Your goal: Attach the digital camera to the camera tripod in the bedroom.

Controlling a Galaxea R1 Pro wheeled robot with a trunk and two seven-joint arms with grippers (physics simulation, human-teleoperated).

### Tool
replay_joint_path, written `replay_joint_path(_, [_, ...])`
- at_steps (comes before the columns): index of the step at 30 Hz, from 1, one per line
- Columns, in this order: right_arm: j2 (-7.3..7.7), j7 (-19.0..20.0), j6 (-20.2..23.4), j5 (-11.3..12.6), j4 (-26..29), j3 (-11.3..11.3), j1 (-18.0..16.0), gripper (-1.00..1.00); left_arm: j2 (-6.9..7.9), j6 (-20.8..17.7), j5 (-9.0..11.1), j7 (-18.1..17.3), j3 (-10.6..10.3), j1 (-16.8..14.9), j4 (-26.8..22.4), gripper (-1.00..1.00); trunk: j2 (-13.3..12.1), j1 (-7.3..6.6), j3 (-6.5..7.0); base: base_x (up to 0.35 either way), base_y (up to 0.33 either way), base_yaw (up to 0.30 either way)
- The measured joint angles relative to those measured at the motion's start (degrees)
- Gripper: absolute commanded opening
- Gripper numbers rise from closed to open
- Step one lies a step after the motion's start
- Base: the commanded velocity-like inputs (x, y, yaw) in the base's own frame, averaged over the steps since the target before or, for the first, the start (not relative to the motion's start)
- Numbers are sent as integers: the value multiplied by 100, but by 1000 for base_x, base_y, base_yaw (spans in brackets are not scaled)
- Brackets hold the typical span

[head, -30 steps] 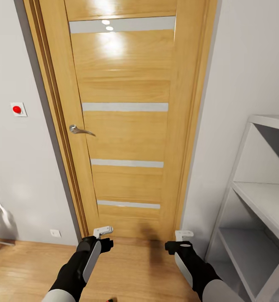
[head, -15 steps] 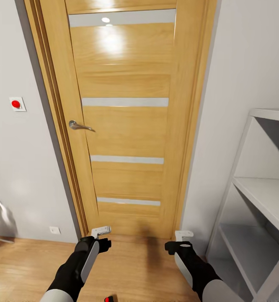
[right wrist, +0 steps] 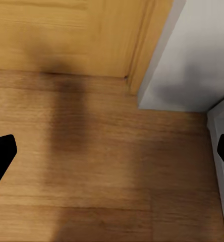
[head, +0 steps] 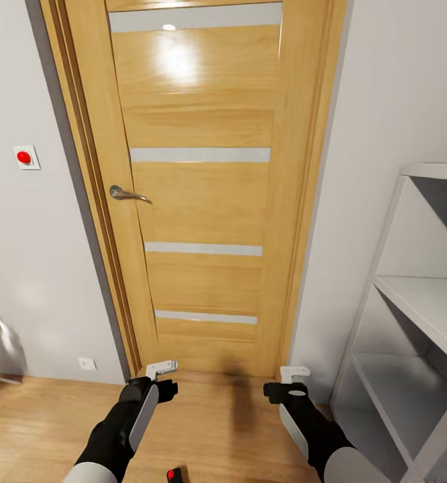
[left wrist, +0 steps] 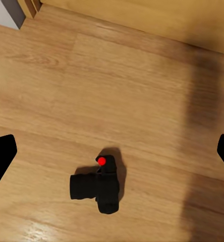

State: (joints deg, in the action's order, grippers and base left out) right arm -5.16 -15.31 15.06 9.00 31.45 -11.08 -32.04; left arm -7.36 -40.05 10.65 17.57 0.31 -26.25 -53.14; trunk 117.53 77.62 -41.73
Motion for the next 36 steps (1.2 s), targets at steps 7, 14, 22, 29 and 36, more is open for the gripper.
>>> replay_joint_path(7, [32, 8, 41, -4, 2, -1, 0, 100, -3, -4, 0, 0, 1, 0, -13, 100, 281, 154, -126, 0, 0, 0])
replay_joint_path(14, [56, 3, 50, -2, 0, -1, 0, 100, -3, -14, 7, 118, 1, 0, -1, 100, 562, 308, -251, 0, 0, 0])
replay_joint_path(22, [63, 7, 44, 5, 0, 4, 0, 100, -12, -22, 24, 201, 0, 0, -16, 100, 882, 483, -395, 0, 0, 0])
replay_joint_path(29, [62, -1, 42, 1, 0, 7, 0, 100, -17, -22, 25, 202, -6, 0, -31, 100, 1163, 637, -521, 0, 0, 0])
replay_joint_path(36, [45, -11, 20, -11, 0, 8, 0, 100, -10, -23, 26, 202, -7, 0, -35, 100, 1444, 791, -646, 0, 0, 0])
